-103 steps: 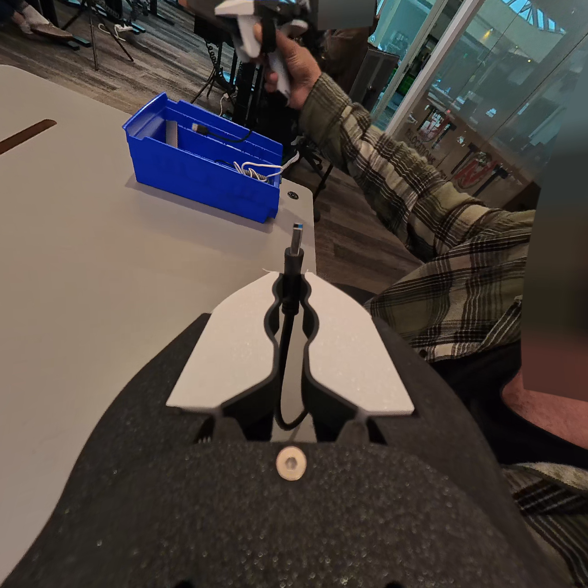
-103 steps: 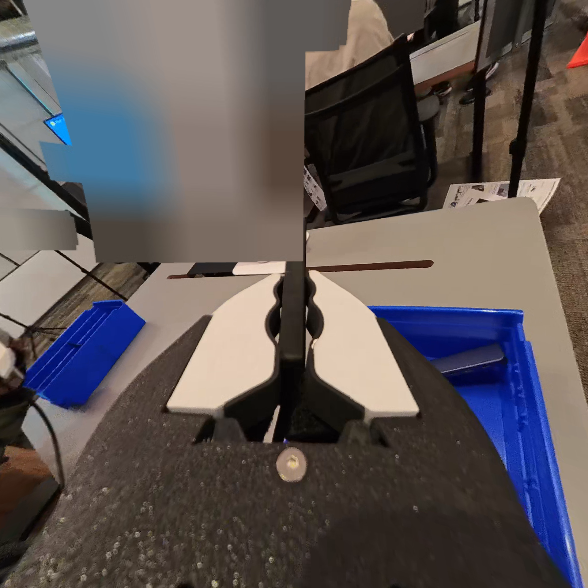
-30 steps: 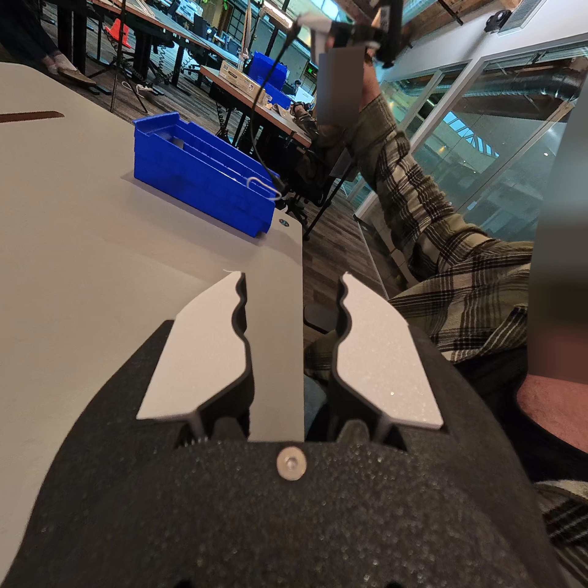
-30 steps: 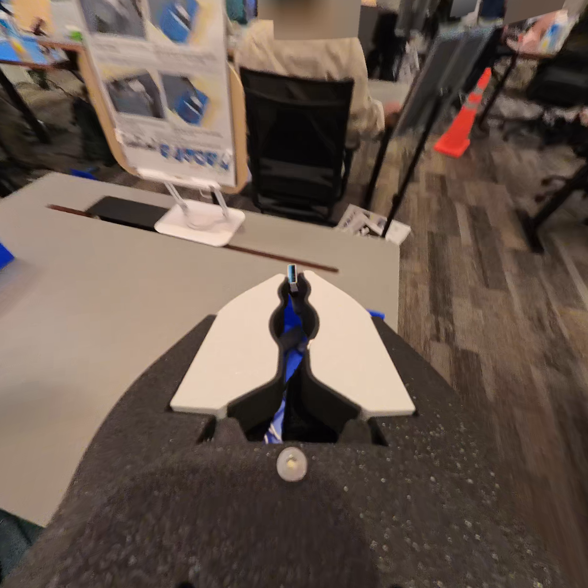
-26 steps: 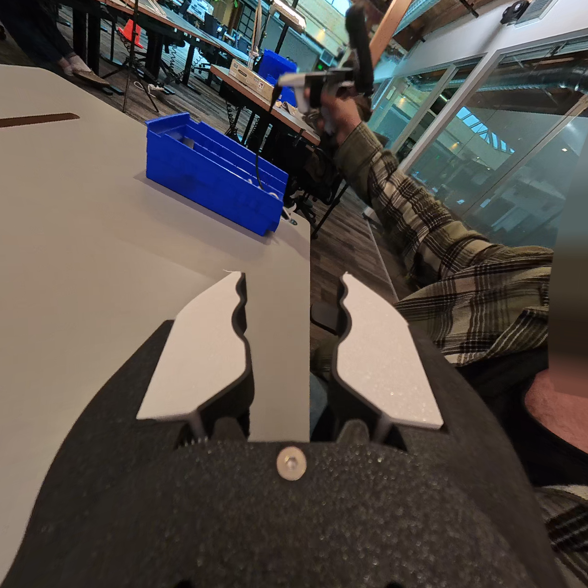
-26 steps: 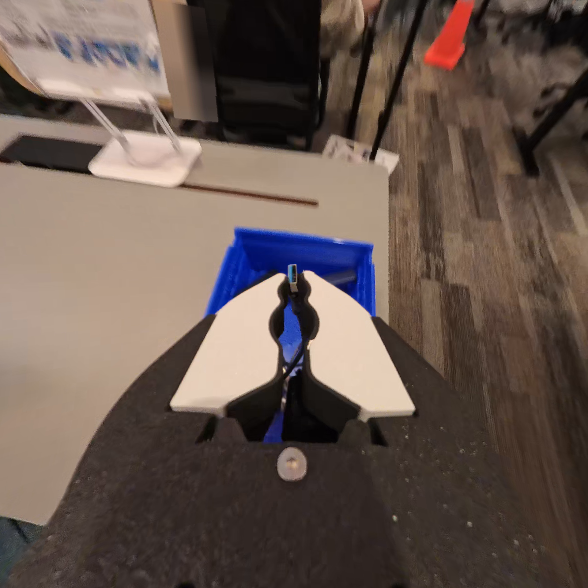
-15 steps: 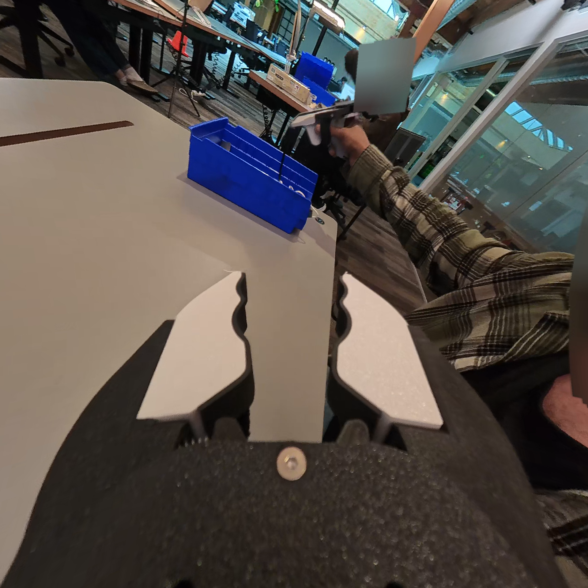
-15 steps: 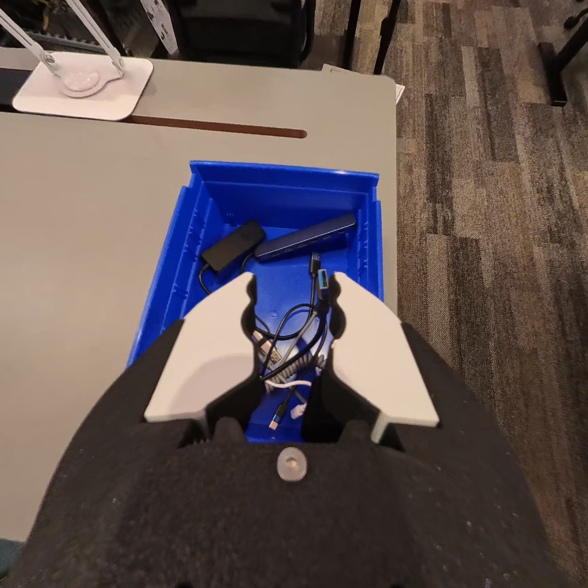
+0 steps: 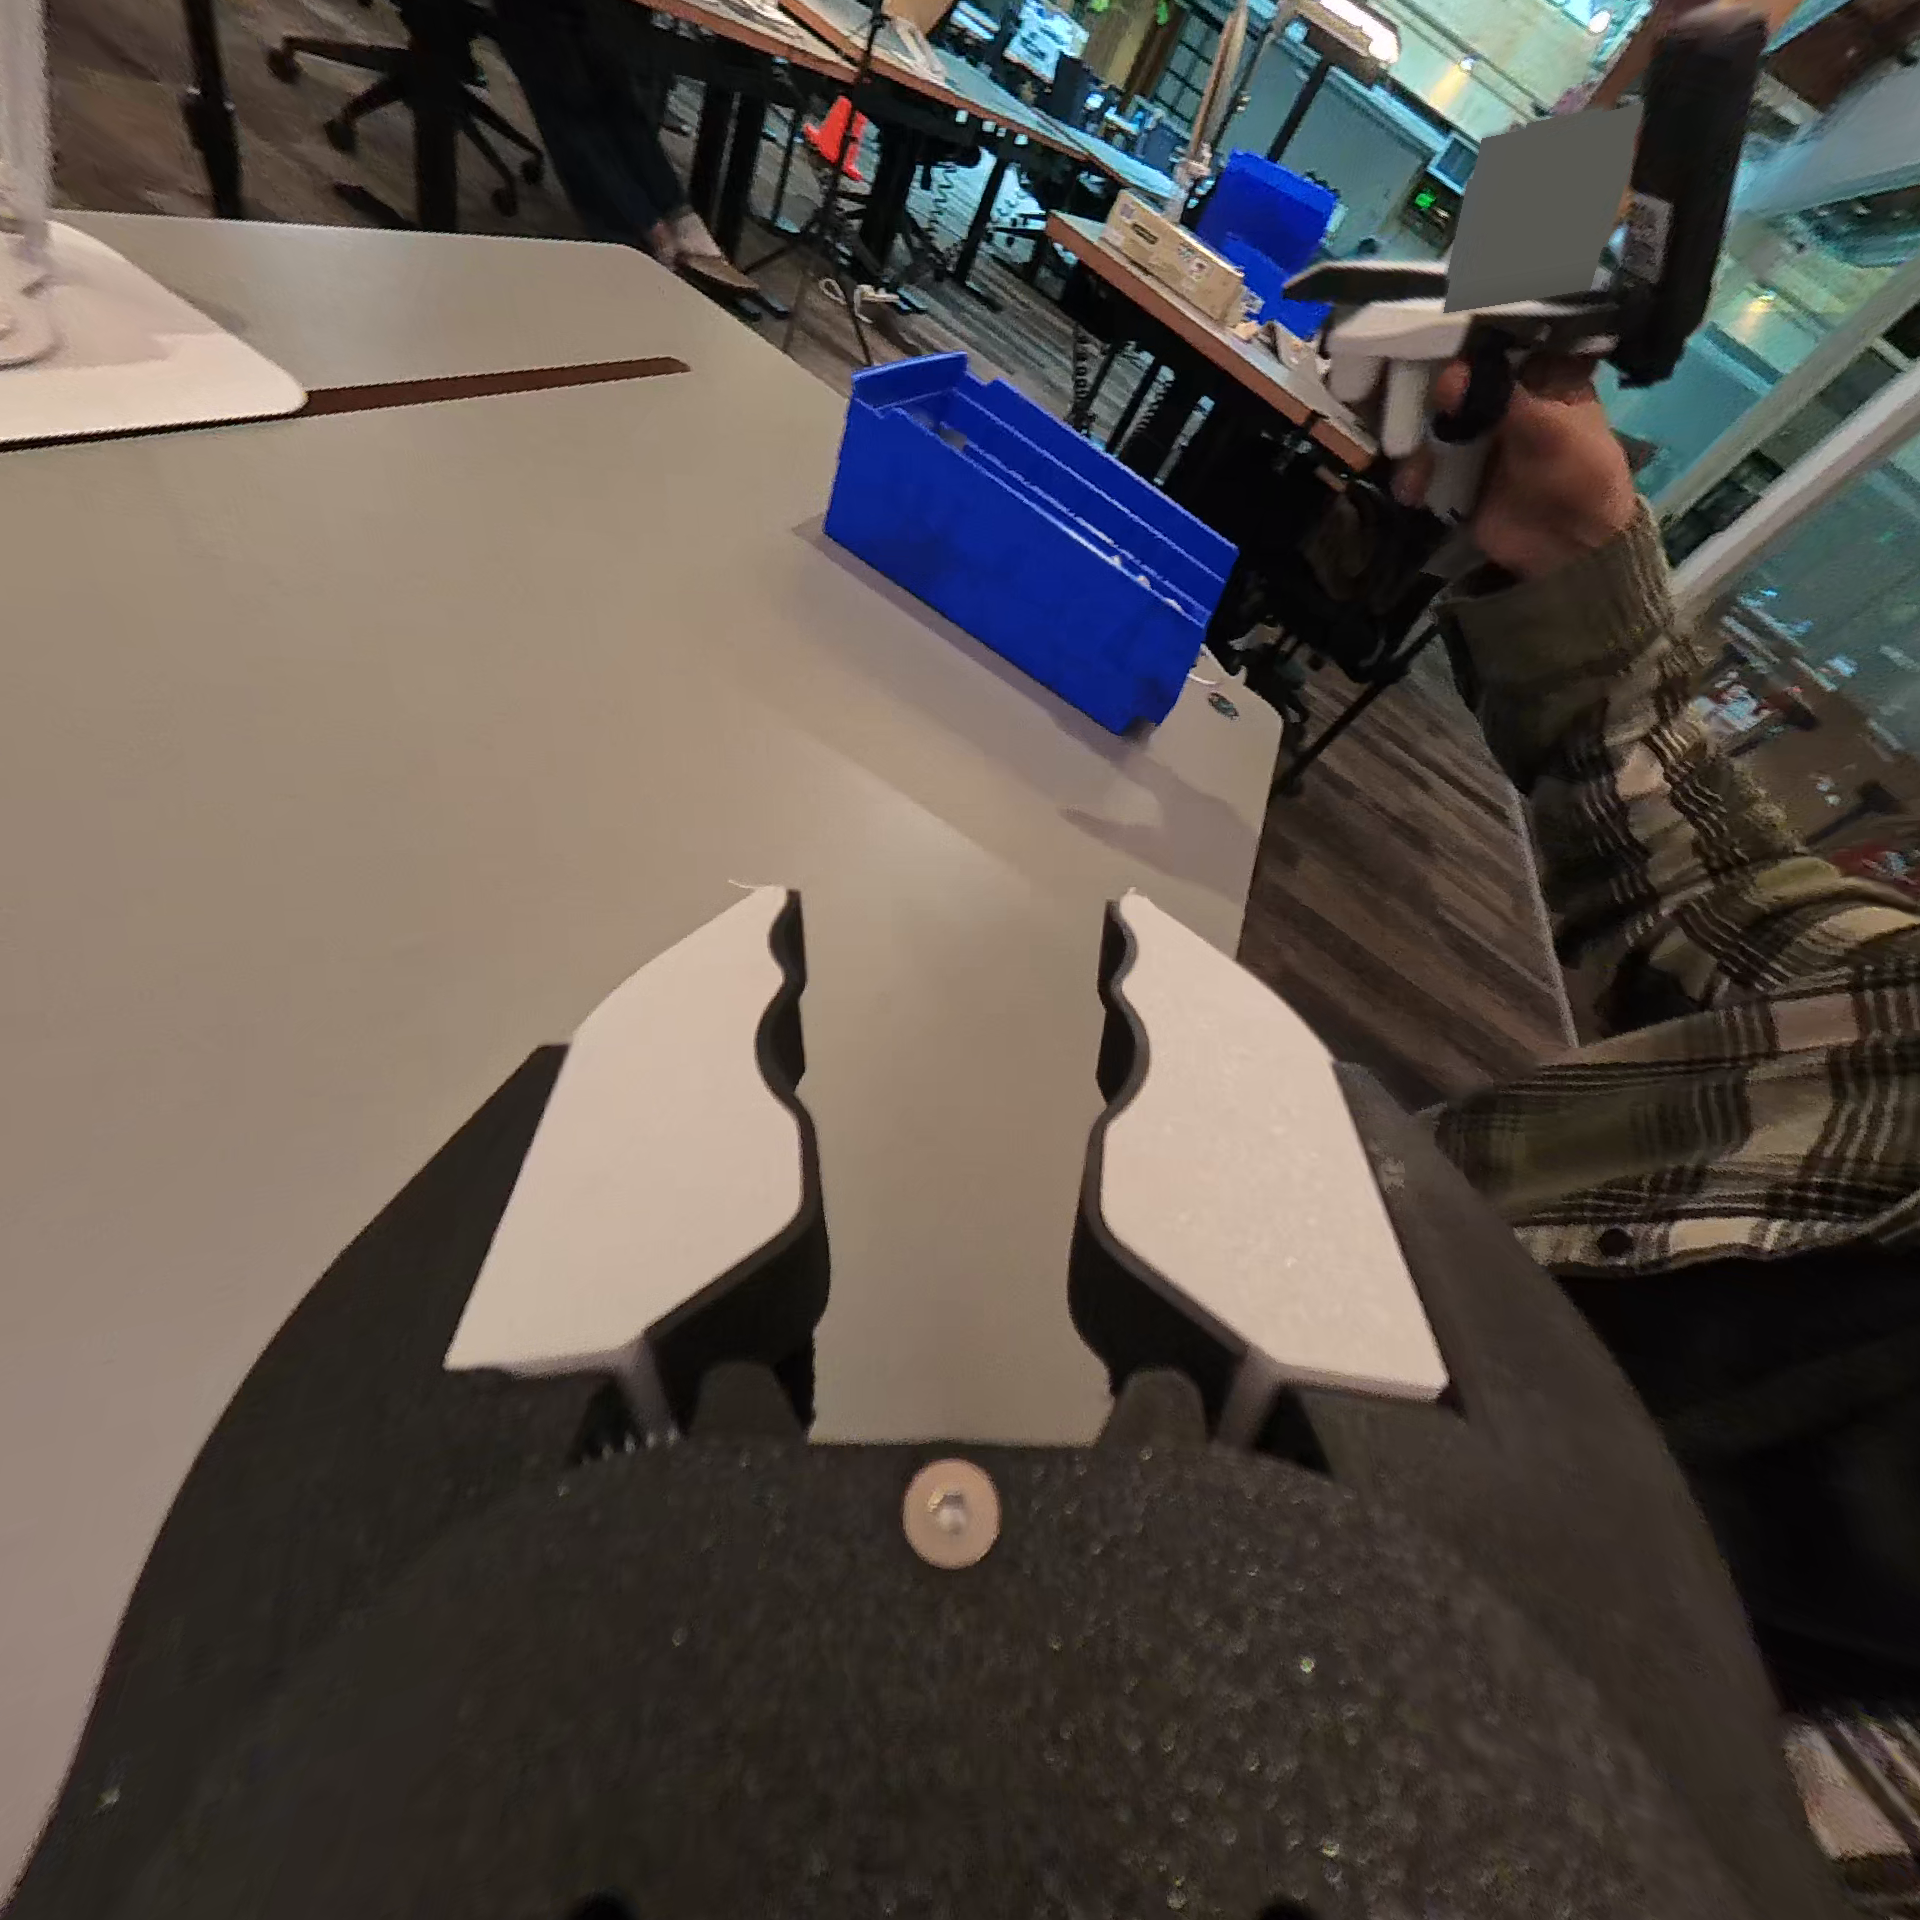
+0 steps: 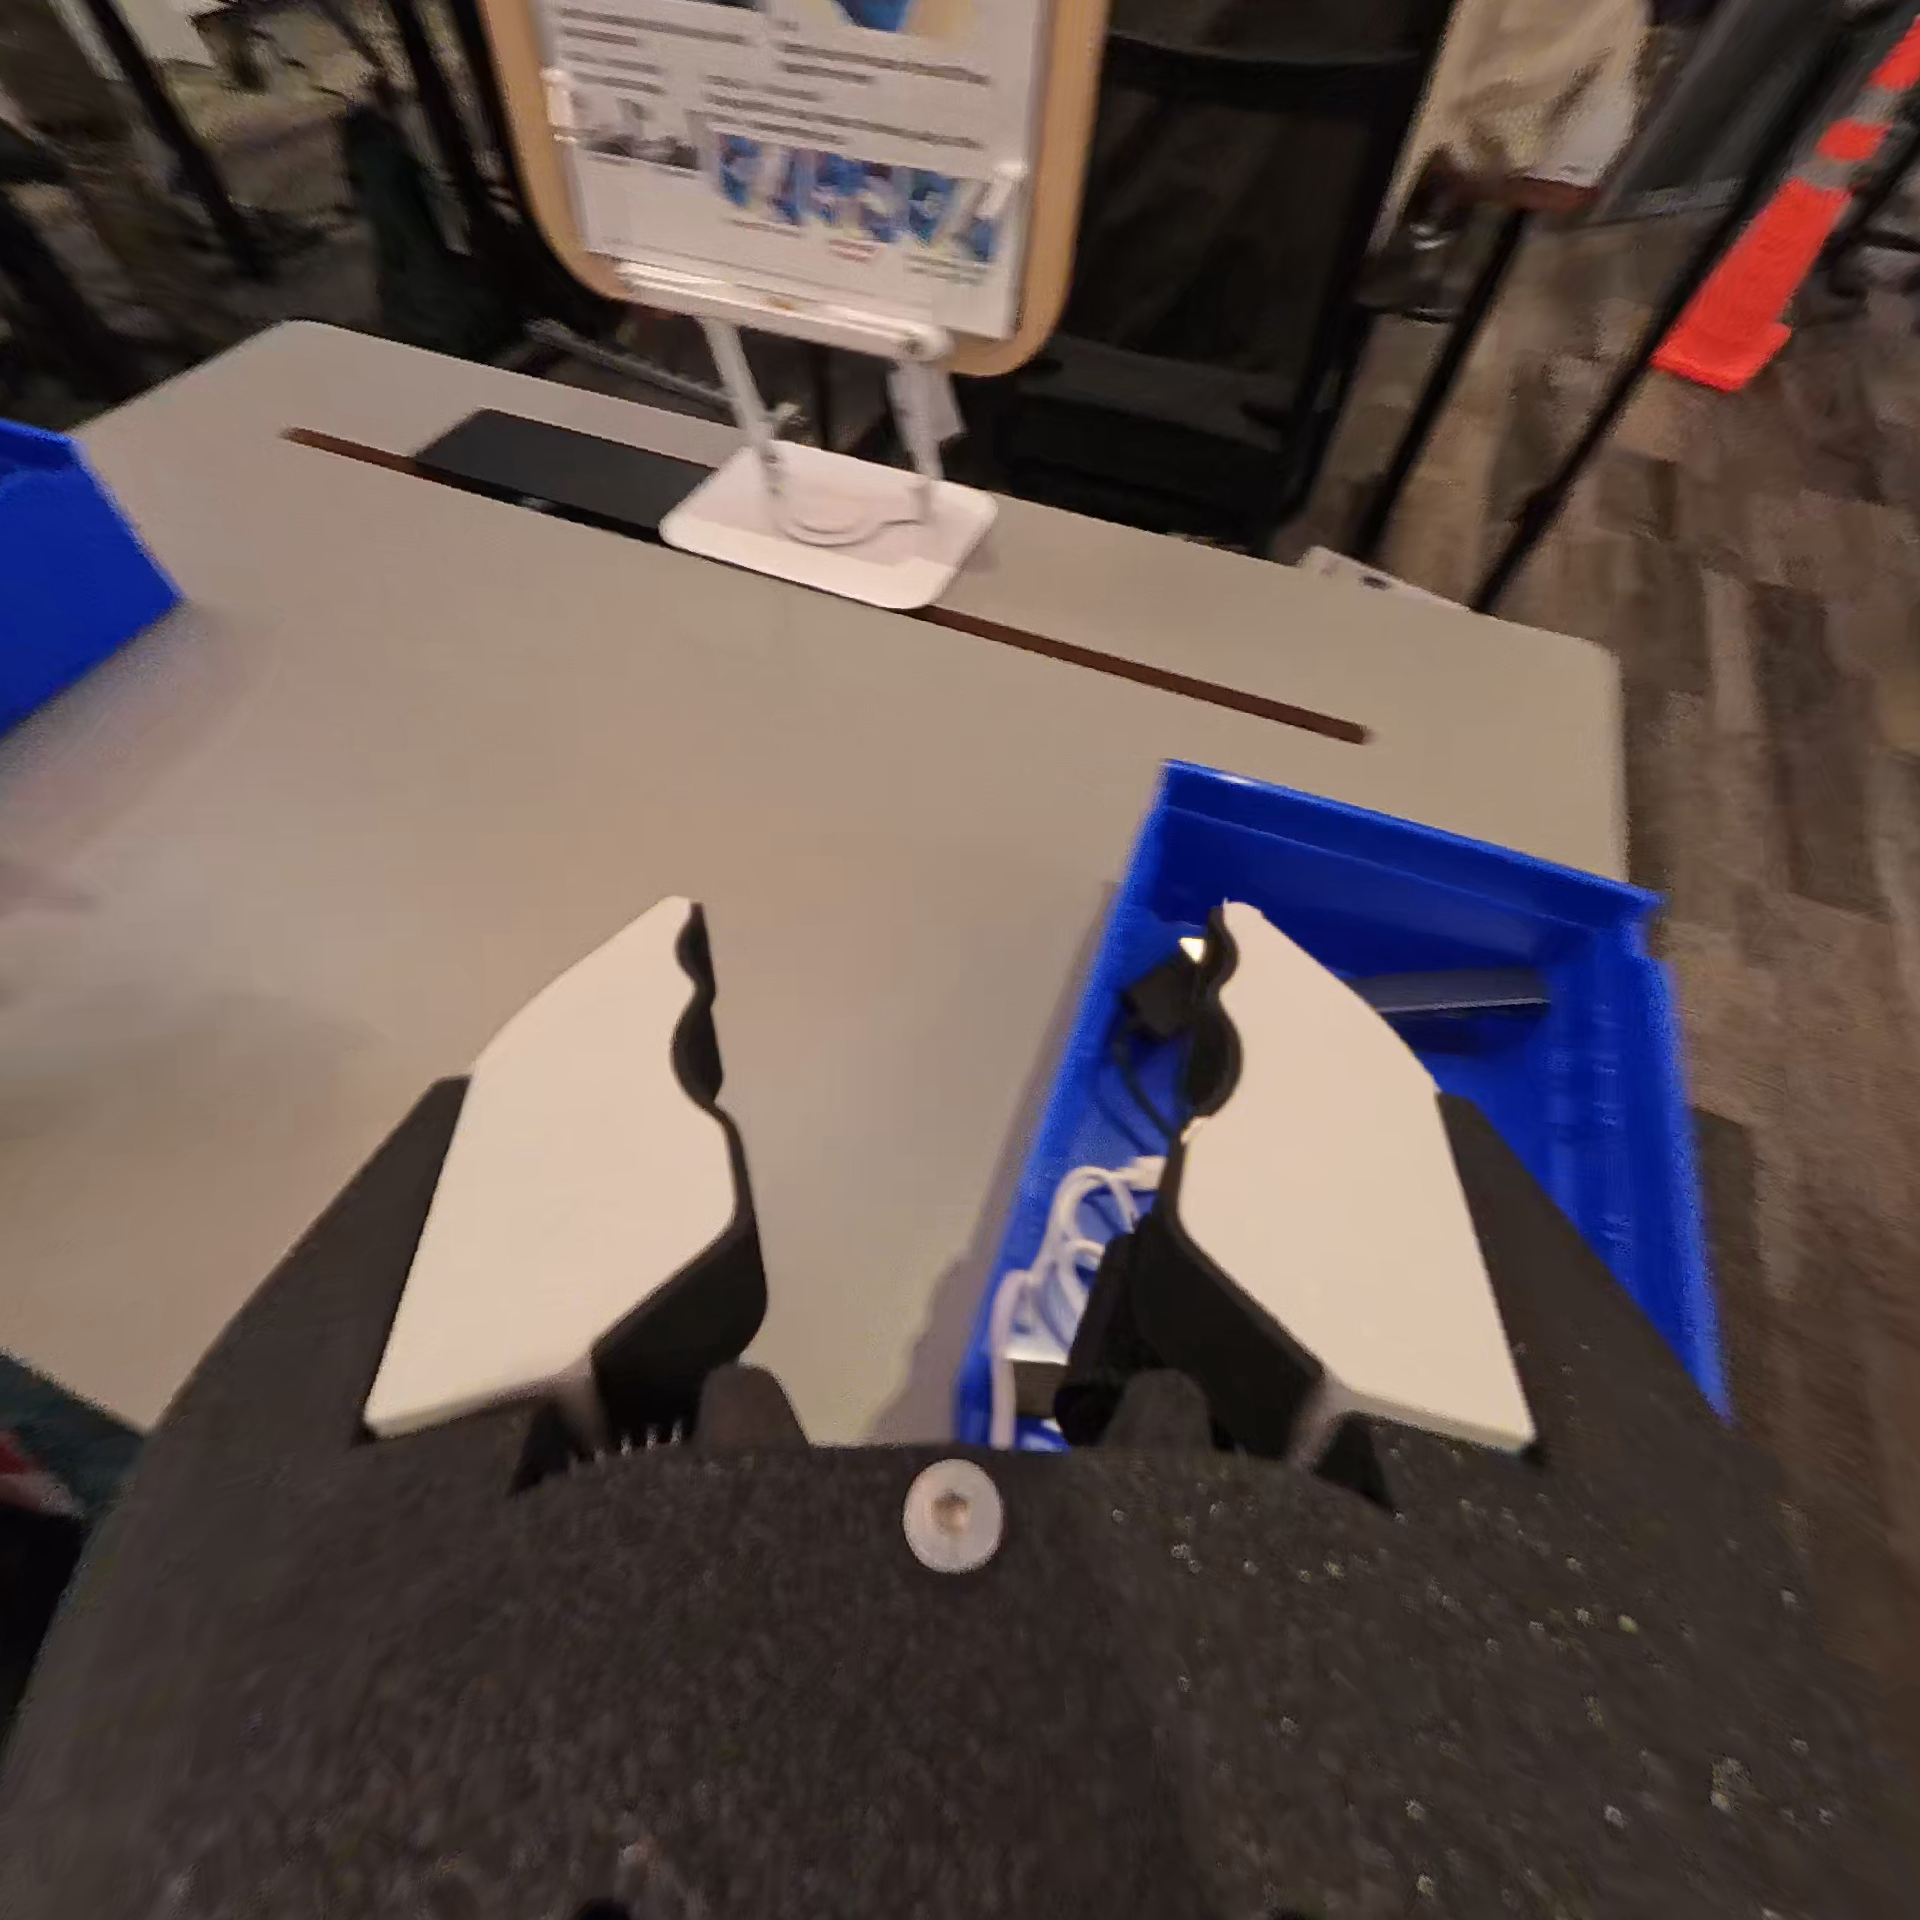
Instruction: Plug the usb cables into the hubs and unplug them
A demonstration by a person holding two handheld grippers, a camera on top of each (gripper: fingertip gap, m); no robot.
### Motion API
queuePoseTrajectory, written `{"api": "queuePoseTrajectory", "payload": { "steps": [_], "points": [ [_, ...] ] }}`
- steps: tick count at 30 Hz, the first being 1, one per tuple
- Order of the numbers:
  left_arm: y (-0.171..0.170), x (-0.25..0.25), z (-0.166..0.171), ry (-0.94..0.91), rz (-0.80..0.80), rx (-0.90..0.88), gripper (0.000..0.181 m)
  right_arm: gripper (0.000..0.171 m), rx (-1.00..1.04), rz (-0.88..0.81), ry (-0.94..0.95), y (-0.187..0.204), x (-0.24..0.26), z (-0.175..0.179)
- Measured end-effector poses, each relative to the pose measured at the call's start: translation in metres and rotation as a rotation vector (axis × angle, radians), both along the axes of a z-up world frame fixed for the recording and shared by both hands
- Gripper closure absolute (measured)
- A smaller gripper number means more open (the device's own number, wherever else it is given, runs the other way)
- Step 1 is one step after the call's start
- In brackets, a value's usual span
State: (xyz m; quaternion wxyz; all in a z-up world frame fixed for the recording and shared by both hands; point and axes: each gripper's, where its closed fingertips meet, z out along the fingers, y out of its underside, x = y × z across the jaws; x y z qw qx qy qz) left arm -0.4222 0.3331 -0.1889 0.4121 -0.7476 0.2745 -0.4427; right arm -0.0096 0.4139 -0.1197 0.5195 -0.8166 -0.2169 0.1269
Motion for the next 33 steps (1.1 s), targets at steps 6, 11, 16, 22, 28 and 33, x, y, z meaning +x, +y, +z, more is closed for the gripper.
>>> {"api": "queuePoseTrajectory", "payload": {
  "steps": [6,11,16,22,28,33],
  "points": [
    [-0.002,-0.022,0.004,-0.024,0.095,0.029,0.123,0.082,-0.012,0.153,0.105,-0.023,-0.072,-0.034],
    [-0.005,-0.041,0.006,-0.047,0.187,0.06,0.119,0.1,-0.004,0.116,0.148,-0.021,-0.093,-0.059],
    [-0.009,-0.053,0.002,-0.032,0.253,0.084,0.115,0.105,-0.002,0.081,0.183,-0.022,-0.097,-0.073],
    [-0.005,-0.063,-0.009,0.034,0.338,0.093,0.114,0.079,-0.023,-0.058,0.086,-0.02,-0.083,-0.091],
    [0.007,-0.063,-0.036,0.074,0.409,0.022,0.113,0.082,-0.098,-0.108,0.062,-0.02,-0.093,-0.119],
    [0.033,-0.067,-0.076,0.171,0.492,-0.069,0.106,0.082,-0.162,-0.164,0.048,-0.005,-0.104,-0.163]
  ]
}}
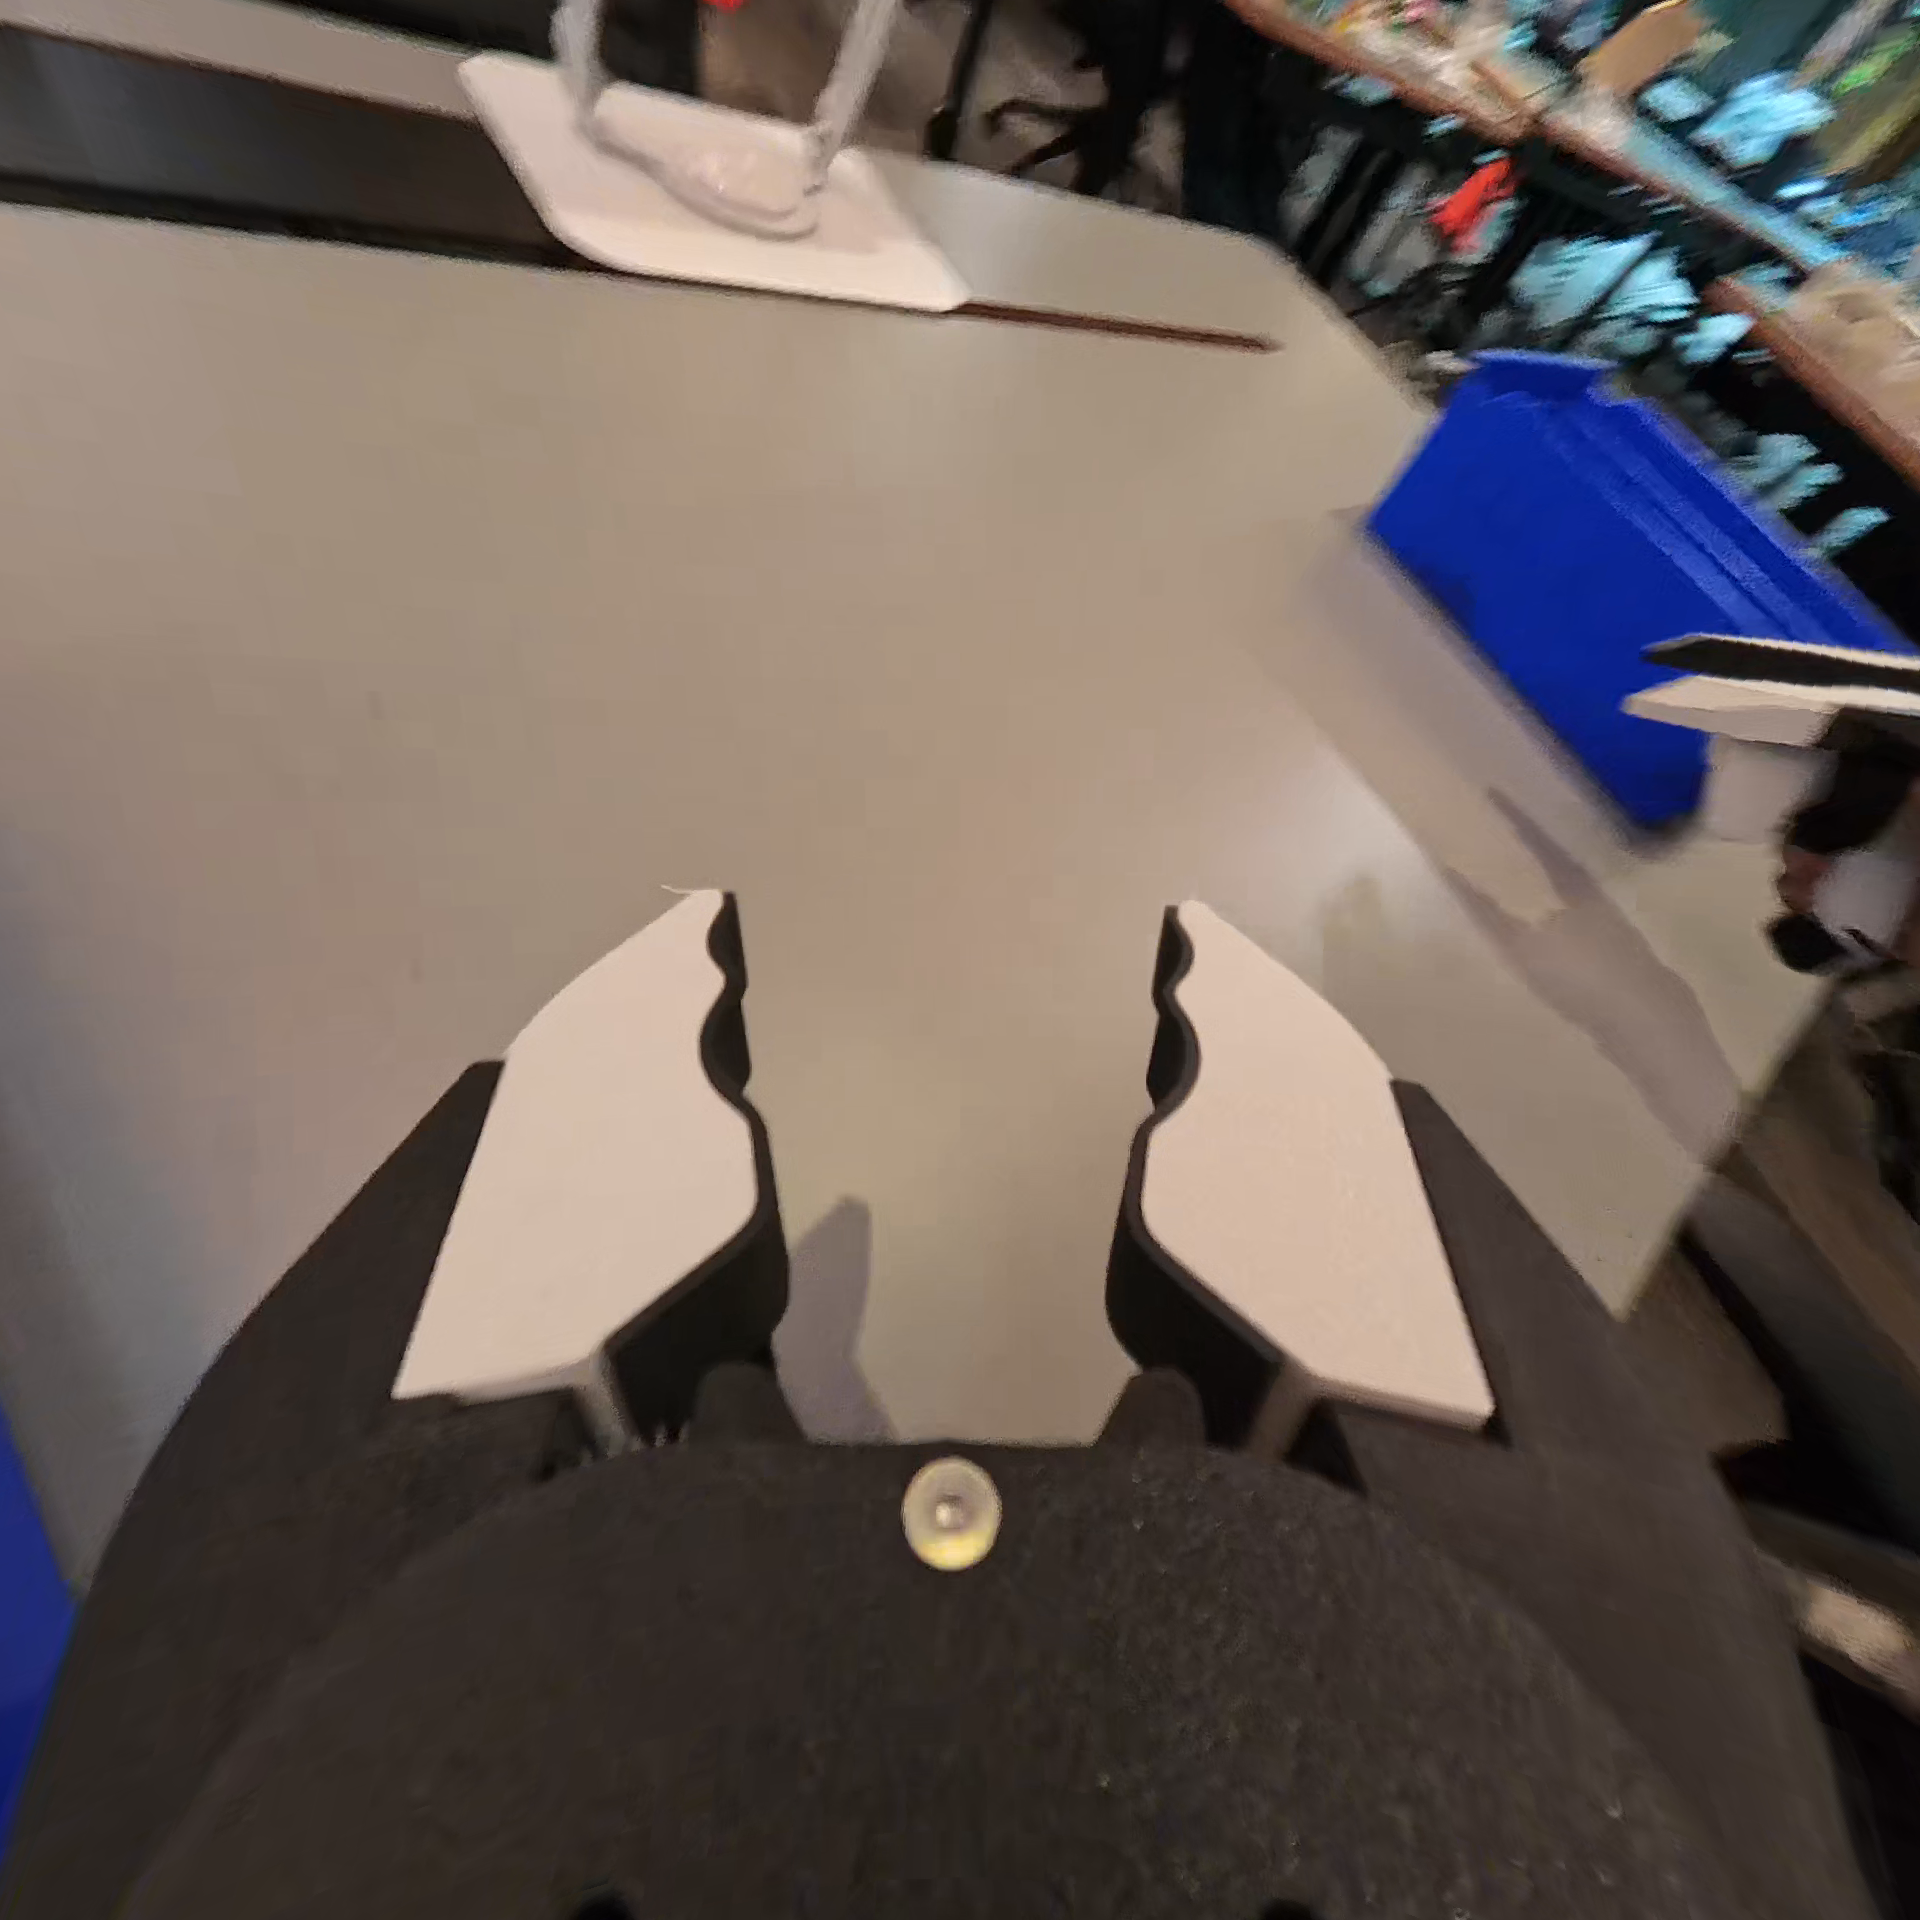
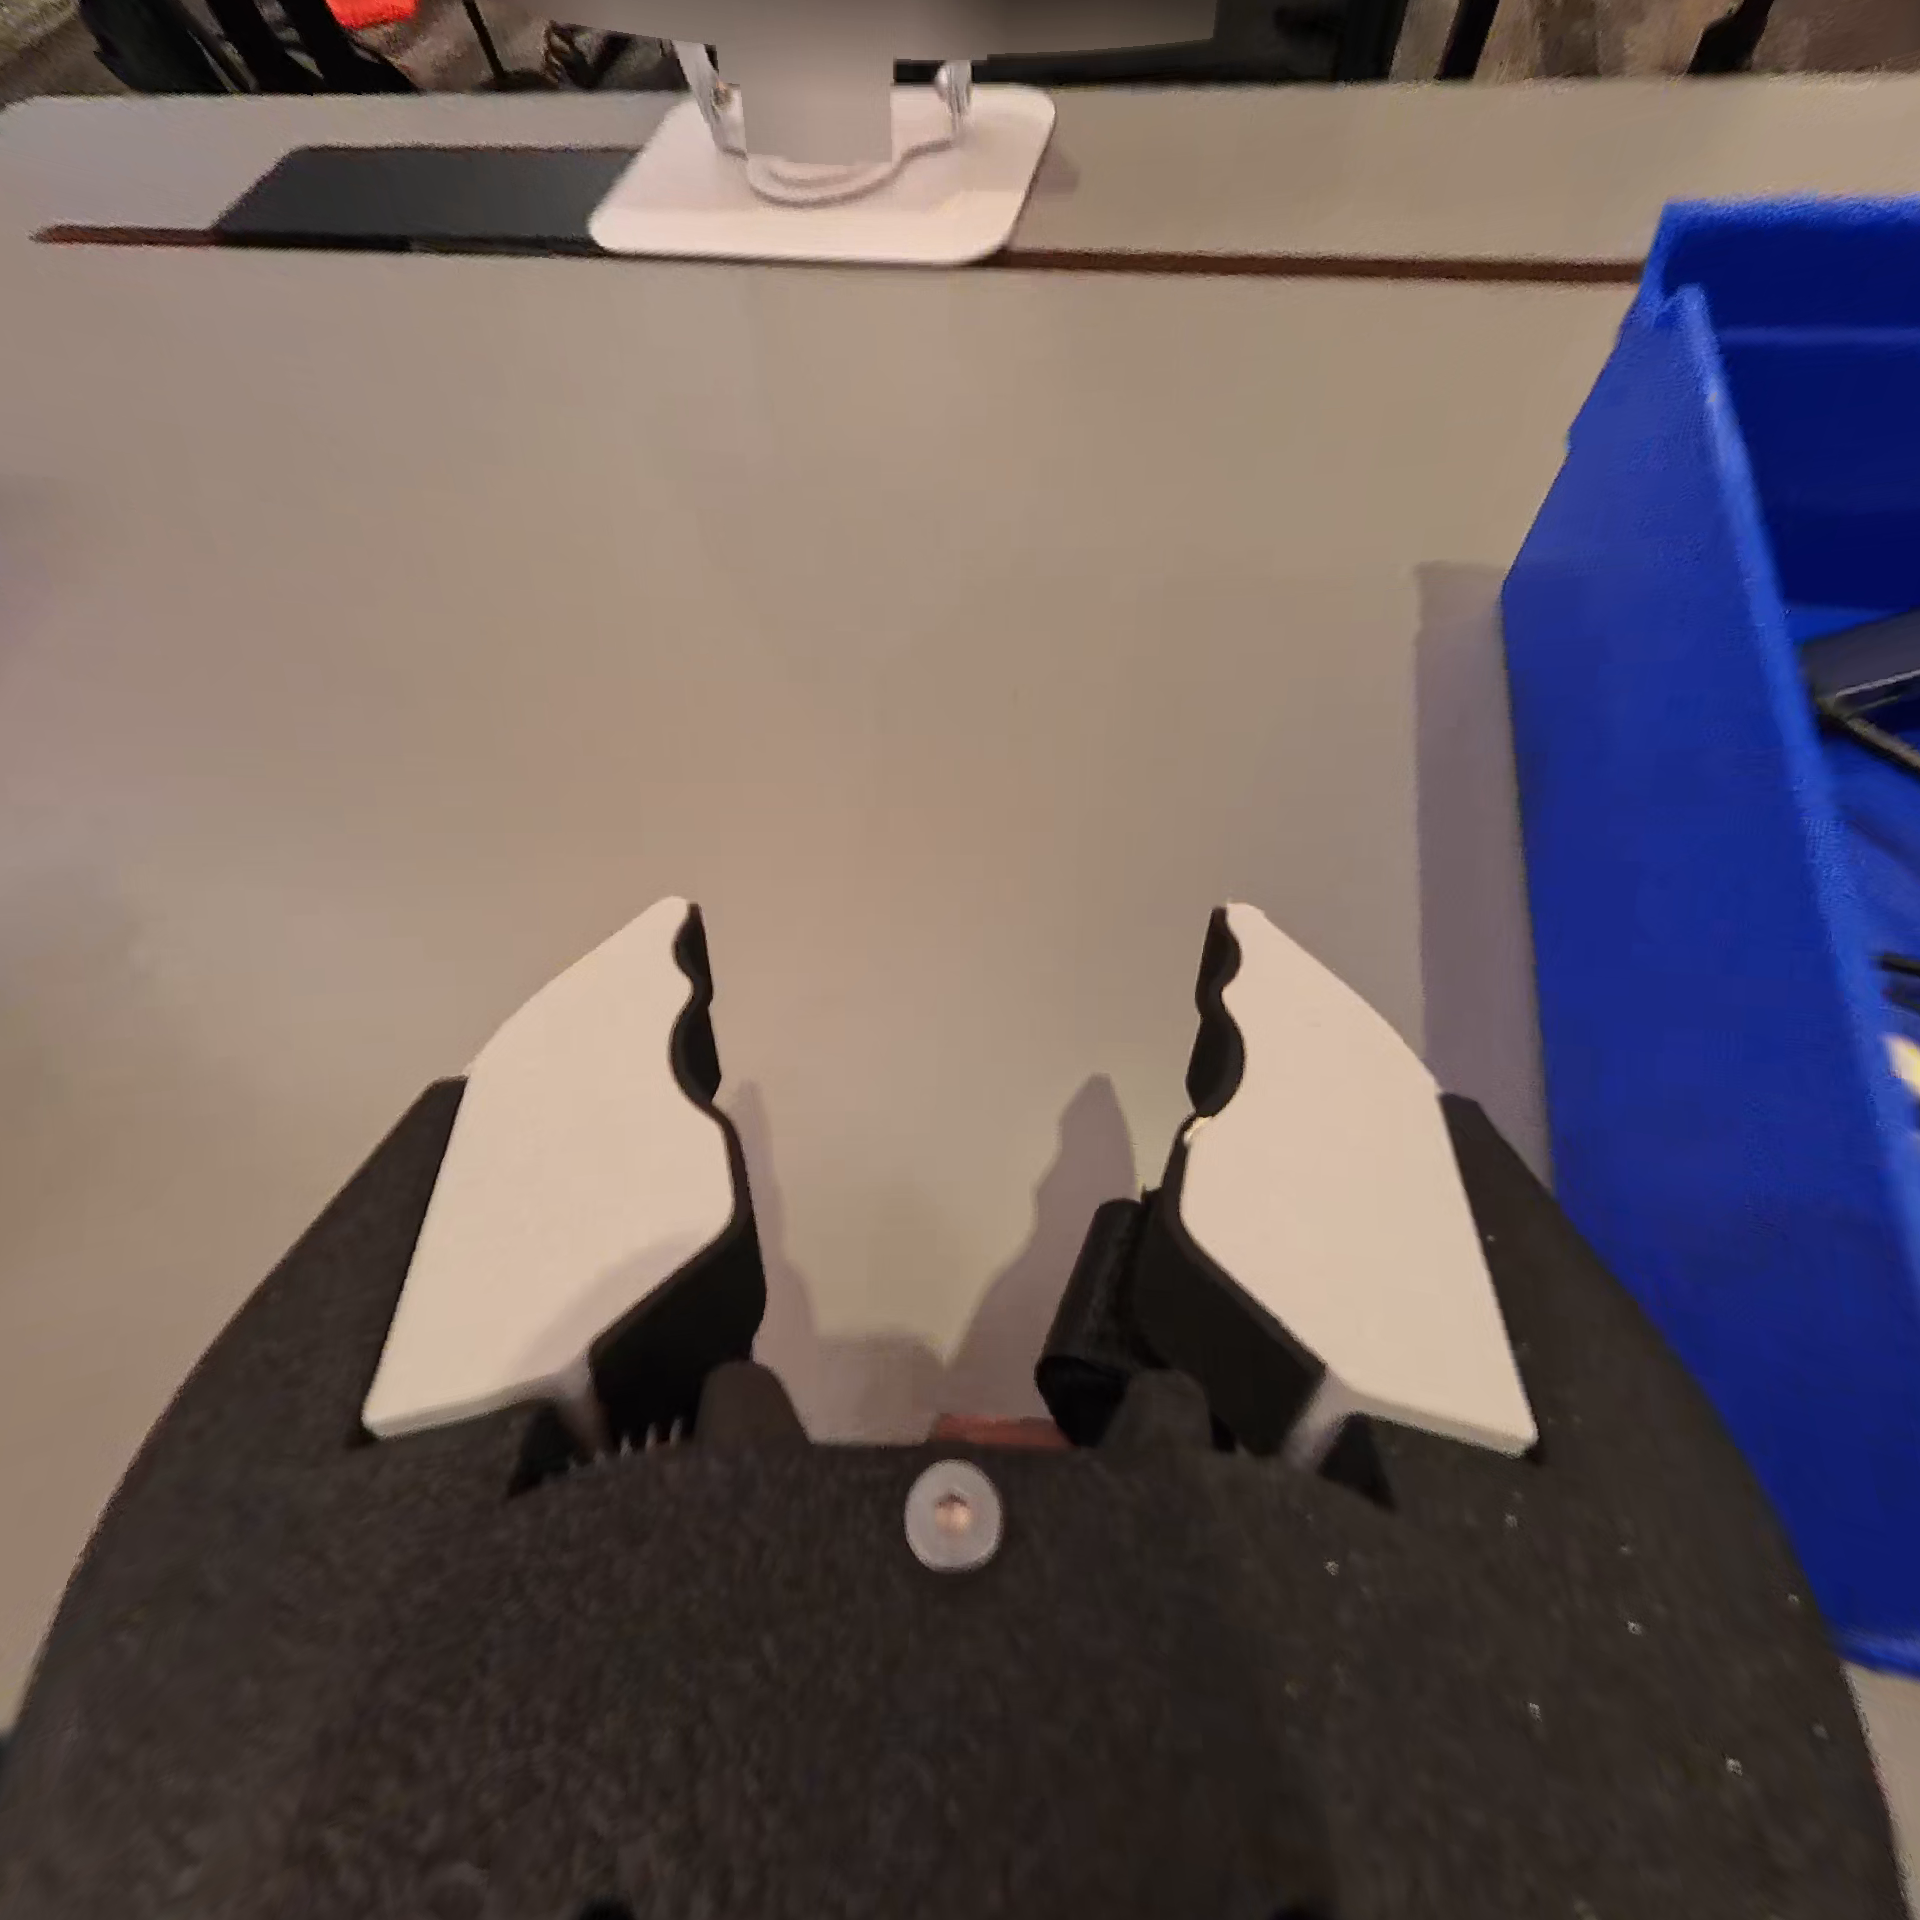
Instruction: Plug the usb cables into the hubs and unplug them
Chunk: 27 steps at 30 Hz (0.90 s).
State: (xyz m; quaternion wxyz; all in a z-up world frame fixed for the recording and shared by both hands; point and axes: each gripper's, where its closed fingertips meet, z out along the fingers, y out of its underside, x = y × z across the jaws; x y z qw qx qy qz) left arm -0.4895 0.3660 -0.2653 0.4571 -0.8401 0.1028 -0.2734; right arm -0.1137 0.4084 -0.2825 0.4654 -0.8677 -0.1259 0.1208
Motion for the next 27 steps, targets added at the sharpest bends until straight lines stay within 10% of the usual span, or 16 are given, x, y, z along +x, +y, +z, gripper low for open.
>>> {"api": "queuePoseTrajectory", "payload": {
  "steps": [12,27],
  "points": [
    [0.06,-0.046,-0.094,0.251,0.294,-0.2,0.117,0.084,-0.183,-0.174,-0.103,0.042,0.009,-0.085],
    [0.061,-0.045,-0.099,0.303,0.297,-0.217,0.114,0.082,-0.221,-0.197,-0.147,0.037,0.006,-0.092]
  ]
}}
